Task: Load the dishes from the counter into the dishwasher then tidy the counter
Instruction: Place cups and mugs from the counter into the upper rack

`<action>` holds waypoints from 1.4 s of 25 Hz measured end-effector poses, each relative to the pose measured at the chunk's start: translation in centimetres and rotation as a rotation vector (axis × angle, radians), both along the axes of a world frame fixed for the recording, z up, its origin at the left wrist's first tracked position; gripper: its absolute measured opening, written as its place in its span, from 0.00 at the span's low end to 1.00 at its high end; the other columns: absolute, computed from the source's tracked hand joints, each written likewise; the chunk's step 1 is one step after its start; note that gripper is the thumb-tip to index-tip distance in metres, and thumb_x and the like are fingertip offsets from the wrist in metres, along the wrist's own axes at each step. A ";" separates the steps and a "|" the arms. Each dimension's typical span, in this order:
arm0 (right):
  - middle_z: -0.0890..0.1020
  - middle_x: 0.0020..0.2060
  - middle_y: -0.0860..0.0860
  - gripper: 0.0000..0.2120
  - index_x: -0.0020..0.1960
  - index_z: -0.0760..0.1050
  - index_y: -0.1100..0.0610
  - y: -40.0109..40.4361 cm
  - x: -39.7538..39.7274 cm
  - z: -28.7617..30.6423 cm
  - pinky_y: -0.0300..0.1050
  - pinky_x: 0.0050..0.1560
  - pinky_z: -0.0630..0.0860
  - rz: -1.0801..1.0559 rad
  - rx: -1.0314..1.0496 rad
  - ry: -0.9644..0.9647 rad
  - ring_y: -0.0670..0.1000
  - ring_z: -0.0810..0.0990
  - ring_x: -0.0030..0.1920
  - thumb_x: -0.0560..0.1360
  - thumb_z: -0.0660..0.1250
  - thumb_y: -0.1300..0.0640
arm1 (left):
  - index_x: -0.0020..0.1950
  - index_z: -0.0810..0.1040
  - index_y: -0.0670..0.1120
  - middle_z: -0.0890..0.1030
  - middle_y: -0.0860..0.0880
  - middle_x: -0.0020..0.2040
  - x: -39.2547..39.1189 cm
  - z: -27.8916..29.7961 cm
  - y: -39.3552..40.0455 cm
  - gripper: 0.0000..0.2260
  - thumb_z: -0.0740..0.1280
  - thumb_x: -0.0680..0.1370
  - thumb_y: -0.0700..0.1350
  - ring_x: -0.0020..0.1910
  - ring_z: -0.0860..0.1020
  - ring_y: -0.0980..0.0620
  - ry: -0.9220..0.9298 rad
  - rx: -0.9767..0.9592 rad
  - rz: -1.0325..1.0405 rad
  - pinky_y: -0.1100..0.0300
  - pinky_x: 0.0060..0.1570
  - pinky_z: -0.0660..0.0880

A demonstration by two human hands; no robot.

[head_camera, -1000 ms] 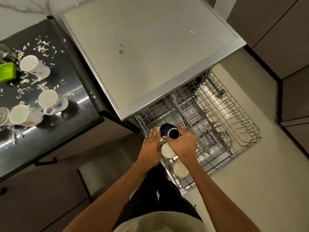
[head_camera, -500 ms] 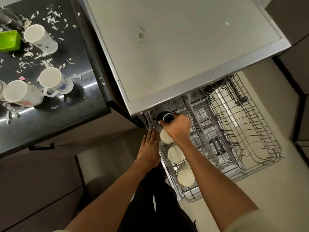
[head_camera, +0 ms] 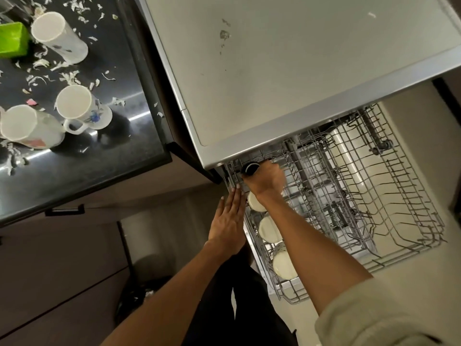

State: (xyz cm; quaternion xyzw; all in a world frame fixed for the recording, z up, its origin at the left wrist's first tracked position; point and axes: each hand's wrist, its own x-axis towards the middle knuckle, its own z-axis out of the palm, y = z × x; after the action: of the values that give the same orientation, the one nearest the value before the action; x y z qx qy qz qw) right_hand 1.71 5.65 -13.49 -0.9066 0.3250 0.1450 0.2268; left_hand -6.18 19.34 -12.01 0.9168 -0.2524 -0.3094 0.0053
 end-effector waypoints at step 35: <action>0.77 0.68 0.51 0.22 0.70 0.73 0.51 -0.6 -3.0 -3.9 0.51 0.67 0.69 0.447 0.061 0.022 0.55 0.72 0.69 0.77 0.64 0.61 | 0.79 0.34 0.43 0.30 0.45 0.78 0.5 -0.3 0.6 0.41 0.60 0.76 0.40 0.78 0.31 0.49 0.021 -0.057 0.021 0.48 0.78 0.40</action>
State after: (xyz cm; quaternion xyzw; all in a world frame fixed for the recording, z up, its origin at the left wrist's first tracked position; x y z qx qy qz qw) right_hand -1.24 5.04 -17.39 -0.9471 0.1141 0.2115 0.2126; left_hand -5.67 19.93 -12.35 0.9156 -0.2514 -0.3117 0.0371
